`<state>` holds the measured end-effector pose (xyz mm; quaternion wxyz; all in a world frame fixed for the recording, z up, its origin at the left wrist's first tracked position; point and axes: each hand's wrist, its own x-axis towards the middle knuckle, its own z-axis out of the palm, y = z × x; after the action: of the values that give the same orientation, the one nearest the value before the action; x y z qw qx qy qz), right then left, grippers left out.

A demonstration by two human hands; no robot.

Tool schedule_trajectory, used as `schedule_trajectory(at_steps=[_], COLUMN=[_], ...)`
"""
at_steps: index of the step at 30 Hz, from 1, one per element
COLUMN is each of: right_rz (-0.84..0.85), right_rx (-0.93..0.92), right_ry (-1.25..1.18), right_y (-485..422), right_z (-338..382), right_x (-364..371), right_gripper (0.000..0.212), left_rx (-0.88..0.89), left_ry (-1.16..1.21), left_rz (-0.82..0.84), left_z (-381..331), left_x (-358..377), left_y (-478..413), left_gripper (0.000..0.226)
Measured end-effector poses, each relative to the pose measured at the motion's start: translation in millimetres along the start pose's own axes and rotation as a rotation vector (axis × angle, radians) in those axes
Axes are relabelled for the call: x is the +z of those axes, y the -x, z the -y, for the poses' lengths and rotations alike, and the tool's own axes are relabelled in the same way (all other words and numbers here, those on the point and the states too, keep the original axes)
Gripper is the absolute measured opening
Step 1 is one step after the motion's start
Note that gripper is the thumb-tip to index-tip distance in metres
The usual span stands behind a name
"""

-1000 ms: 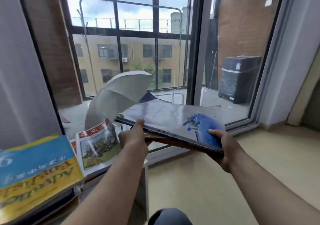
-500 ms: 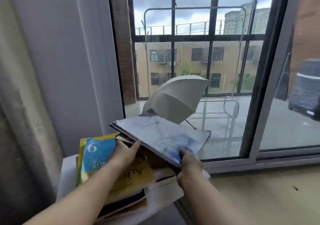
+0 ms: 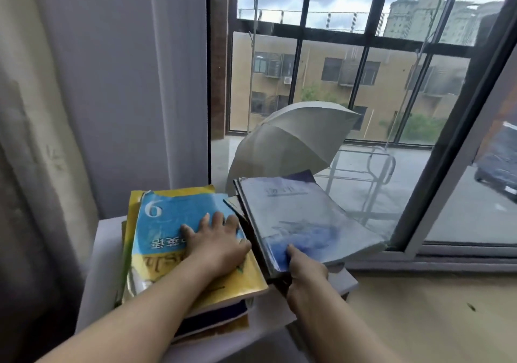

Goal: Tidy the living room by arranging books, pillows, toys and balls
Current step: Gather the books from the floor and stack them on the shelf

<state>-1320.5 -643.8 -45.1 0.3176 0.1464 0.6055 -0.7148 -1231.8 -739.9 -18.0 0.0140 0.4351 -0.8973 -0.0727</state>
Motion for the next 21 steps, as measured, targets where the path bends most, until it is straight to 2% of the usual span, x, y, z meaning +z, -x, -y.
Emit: schedule_trajectory(at_steps=[2, 6, 8, 11, 15, 18, 21], right_rz=[0.08, 0.086, 0.138, 0.2, 0.169, 0.168, 0.094], right_rx=[0.027, -0.019, 0.022, 0.041, 0.03, 0.016, -0.08], right_ry=[0.088, 0.352, 0.422, 0.474, 0.422, 0.387, 0.31], right_y=[-0.8, 0.0, 3.0, 10.8, 14.1, 17.4, 10.0], right_z=[-10.3, -10.2, -5.8, 3.2, 10.8, 14.2, 22.6], right_x=[5.3, 3.3, -6.2, -24.4, -45.4, -61.2, -84.1], right_gripper=[0.034, 0.049, 0.053, 0.055, 0.058, 0.053, 0.037], left_rx=[-0.008, 0.018, 0.016, 0.011, 0.016, 0.074, 0.331], left_ry=[0.015, 0.035, -0.001, -0.027, 0.0, -0.036, 0.112], left_rz=[-0.008, 0.047, 0.086, 0.122, 0.163, 0.025, -0.256], left_z=[-4.0, -0.8, -2.4, -10.4, -24.4, -45.7, -87.4], left_x=[2.8, 2.5, -1.1, -5.4, -10.1, -15.4, -12.8], left_y=[-0.1, 4.8, 5.2, 5.2, 12.7, 21.1, 43.9], left_gripper=[0.048, 0.056, 0.058, 0.059, 0.057, 0.052, 0.049])
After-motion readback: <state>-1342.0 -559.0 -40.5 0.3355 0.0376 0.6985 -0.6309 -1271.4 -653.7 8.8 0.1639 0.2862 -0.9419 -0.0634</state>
